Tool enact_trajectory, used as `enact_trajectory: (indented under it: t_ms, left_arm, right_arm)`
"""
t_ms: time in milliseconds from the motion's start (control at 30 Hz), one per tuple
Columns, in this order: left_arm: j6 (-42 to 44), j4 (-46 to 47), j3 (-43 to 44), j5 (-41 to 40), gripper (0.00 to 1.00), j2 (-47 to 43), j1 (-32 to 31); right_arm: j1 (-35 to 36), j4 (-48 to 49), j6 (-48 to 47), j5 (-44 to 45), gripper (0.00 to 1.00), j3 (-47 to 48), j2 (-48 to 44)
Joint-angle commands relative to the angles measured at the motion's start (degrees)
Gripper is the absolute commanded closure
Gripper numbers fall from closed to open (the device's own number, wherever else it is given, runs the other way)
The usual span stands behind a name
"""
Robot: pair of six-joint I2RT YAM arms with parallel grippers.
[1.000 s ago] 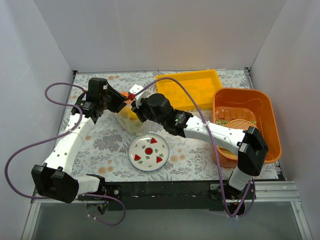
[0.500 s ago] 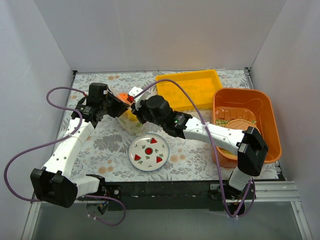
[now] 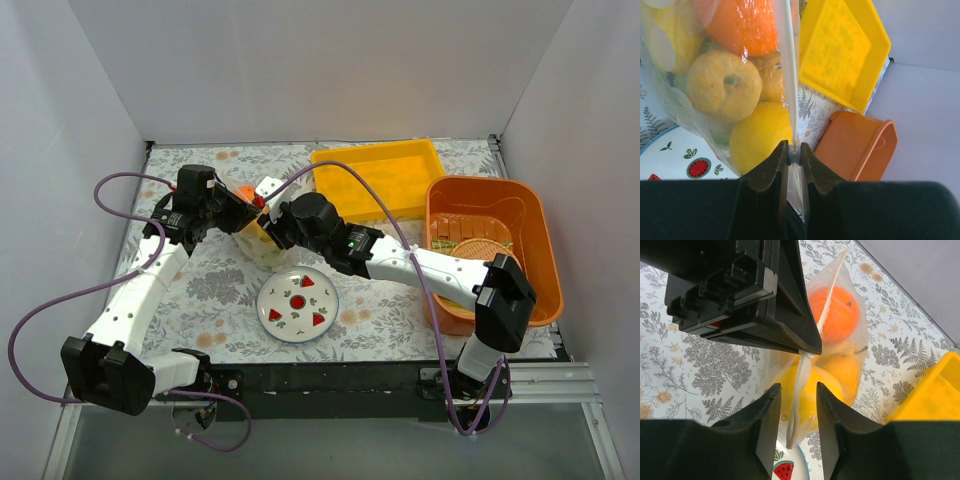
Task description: Open the zip-top bag and remove the fake food
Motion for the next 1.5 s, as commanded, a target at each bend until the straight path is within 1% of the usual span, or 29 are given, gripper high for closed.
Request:
enact_trajectory:
  t_ms: [0,33,67,133,167,233,400,767,933,1167,1200,1467]
  left_arm:
    - [0.8,0.4,1.0,1.2,1.00,-0.5,0.3]
    - [0.8,0.4,1.2,1.3,1.00,-0.4,0.3]
    - [0.9,0.3,1.2,1.3,1.00,-0.3,0.3]
    - [0.9,0.2,1.3,1.2,1.00,-0.2,0.2]
    - [1.0,0.2,1.3,1.0,1.00,-0.2,0.3]
    - [1.3,0.0,1.7,0.3,1.00,0.0,0.3]
    - [2.1,-0.3,3.3,-2.6,1.00,2.1,1.2]
    - [3.6,2.2,7.9,-2.6,1.00,7.9,8.1]
    - [4.6,2.5,10.0,-2.7,1.00,10.8,12.1]
    - [6.8,2.7,13.2,-3.3,1.00,14.6,14.3]
    - [7.0,2.7,13.6,-3.3,1.00,15.1,16.5]
    - [8.7,3.4,15.3,-5.2,1.00,18.1,18.6]
  right_arm:
    - [0.2,0.6,-1.7,2.7,0.57,0.0,-1.2]
    - [0.2,0.7,-1.8,2.8,0.57,0.1,-1.0]
    - [0.2,0.6,-1.8,2.9,0.66,0.0,-0.9]
    - [0.2,1.0,-1.8,3.5,0.79,0.0,-0.8]
    - [0.2,1.0,-1.8,3.6,0.90,0.1,-0.7]
    - [0.2,0.9,-1.5,3.8,0.99,-0.1,-0.9]
    - [0.3,1.0,-1.4,3.9,0.99,-2.3,-2.3]
    - [0.3,1.1,-0.9,4.4,0.99,-5.7,-5.5]
    - [0.2,1.0,-0.9,4.5,0.99,-5.9,-6.3]
    - [0.2,0.4,-0.9,4.4,0.99,-5.9,-6.7]
    - [0.2,0.4,-1.0,4.4,0.99,-5.9,-7.0]
    - [0.2,0.0,-0.9,4.4,0.99,-6.0,-8.0]
